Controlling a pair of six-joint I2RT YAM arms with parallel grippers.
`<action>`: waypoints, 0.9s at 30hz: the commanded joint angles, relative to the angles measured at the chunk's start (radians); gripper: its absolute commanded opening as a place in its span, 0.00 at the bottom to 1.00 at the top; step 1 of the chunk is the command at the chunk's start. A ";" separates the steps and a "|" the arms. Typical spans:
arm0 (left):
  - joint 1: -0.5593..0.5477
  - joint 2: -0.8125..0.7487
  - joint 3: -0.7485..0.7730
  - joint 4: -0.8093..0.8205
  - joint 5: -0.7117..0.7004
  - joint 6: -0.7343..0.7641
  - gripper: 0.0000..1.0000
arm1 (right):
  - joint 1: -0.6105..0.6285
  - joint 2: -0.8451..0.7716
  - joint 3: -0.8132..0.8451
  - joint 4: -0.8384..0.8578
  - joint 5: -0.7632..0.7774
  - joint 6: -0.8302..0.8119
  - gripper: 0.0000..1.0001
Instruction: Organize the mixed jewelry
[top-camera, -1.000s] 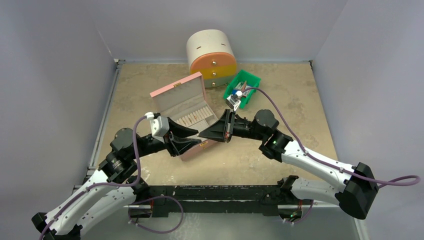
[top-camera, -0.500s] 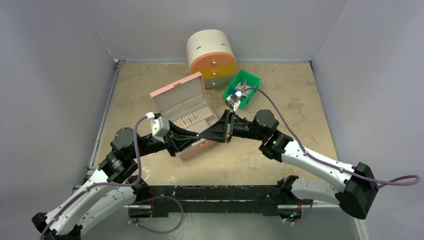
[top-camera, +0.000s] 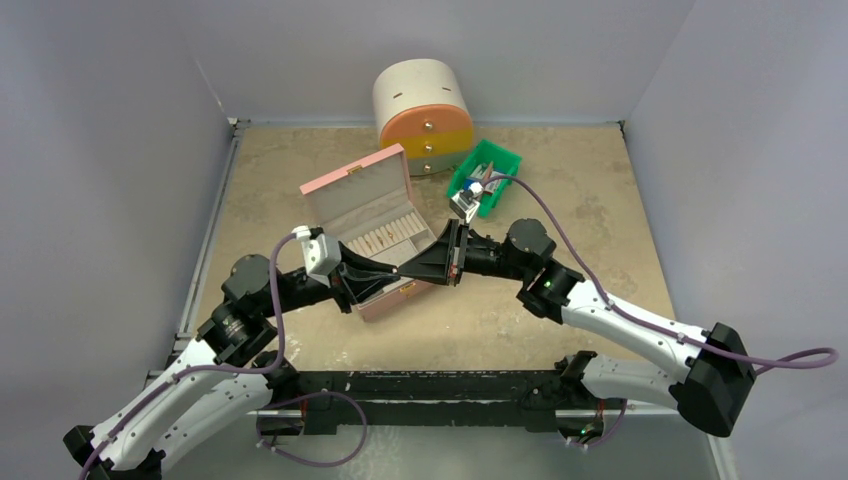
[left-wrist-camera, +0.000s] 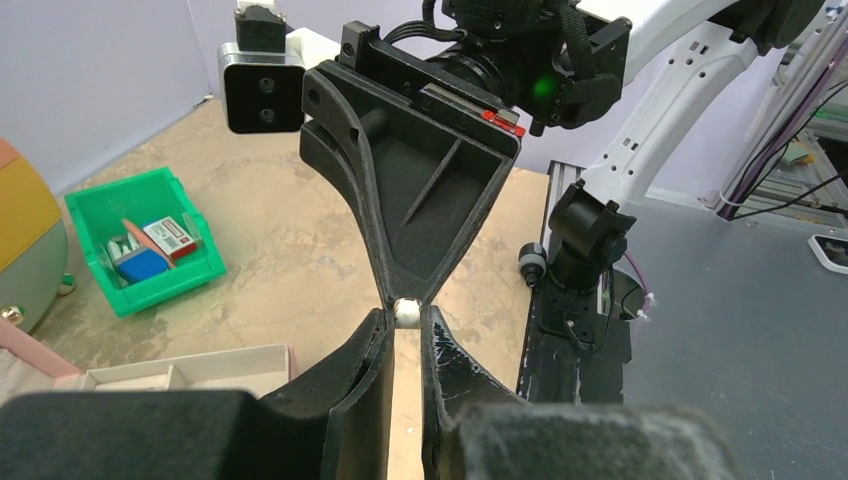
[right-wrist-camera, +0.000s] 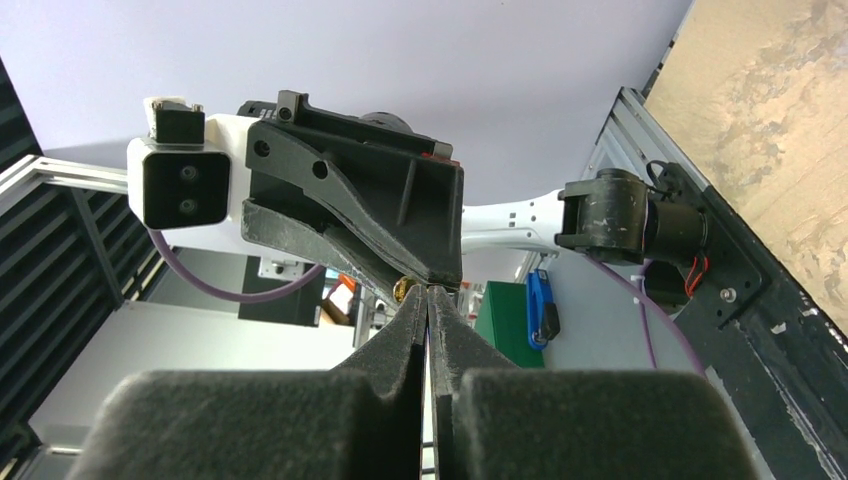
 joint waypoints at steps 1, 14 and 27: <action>-0.004 -0.001 0.031 0.017 -0.006 0.009 0.00 | 0.017 -0.009 0.032 0.076 -0.010 -0.015 0.07; -0.003 -0.028 0.038 -0.011 -0.098 -0.053 0.00 | 0.016 -0.110 -0.027 -0.021 0.023 -0.078 0.33; -0.004 0.054 0.114 -0.190 -0.215 -0.230 0.00 | 0.013 -0.305 0.032 -0.639 0.412 -0.409 0.34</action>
